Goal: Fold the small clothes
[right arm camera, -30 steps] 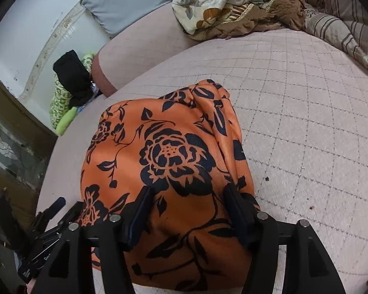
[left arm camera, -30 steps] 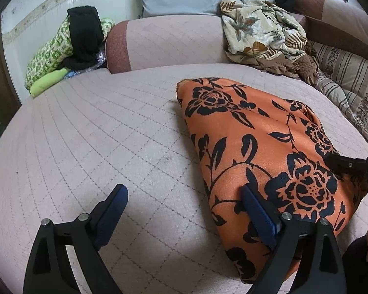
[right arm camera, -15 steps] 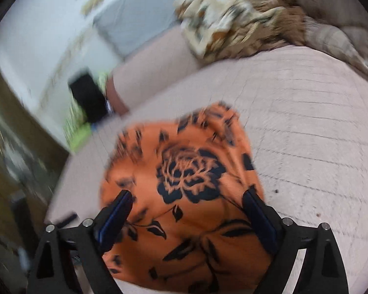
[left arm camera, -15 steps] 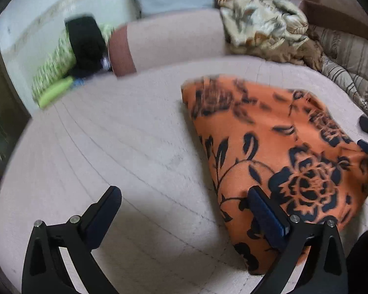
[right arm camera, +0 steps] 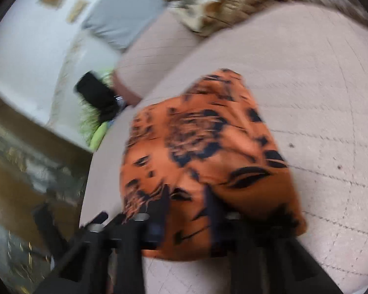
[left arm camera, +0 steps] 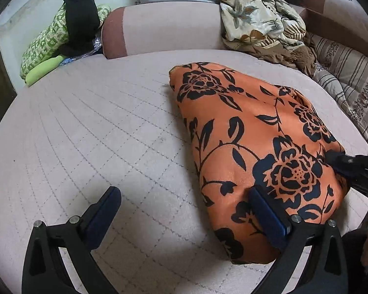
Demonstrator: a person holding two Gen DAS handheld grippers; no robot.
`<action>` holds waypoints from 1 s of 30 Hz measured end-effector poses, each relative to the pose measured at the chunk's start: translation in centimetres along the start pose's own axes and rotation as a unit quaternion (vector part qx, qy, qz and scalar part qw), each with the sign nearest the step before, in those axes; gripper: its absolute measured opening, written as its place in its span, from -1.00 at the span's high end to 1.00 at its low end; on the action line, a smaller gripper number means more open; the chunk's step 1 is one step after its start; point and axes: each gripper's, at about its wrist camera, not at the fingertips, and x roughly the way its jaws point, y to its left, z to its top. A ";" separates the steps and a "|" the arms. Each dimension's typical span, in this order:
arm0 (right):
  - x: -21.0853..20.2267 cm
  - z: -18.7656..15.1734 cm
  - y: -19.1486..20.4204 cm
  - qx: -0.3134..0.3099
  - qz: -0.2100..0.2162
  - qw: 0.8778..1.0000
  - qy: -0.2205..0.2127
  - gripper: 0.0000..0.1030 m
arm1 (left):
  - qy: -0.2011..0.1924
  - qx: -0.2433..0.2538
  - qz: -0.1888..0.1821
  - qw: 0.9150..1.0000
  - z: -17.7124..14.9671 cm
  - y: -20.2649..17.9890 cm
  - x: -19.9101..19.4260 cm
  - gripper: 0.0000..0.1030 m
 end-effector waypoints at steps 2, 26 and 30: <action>1.0 1.0 -2.1 0.060 0.037 0.997 0.022 1.00 | 0.002 -0.003 -0.001 1.000 0.0 0.1 0.4 -1.00; -2.9 4.5 5.5 -0.041 0.020 0.998 -0.034 0.85 | -0.023 0.030 0.013 0.999 0.9 -1.9 -2.3 -1.00; 1.6 6.5 7.1 -0.041 -0.044 0.998 0.031 0.85 | -0.015 0.054 0.019 0.998 1.2 -3.1 -1.2 -1.00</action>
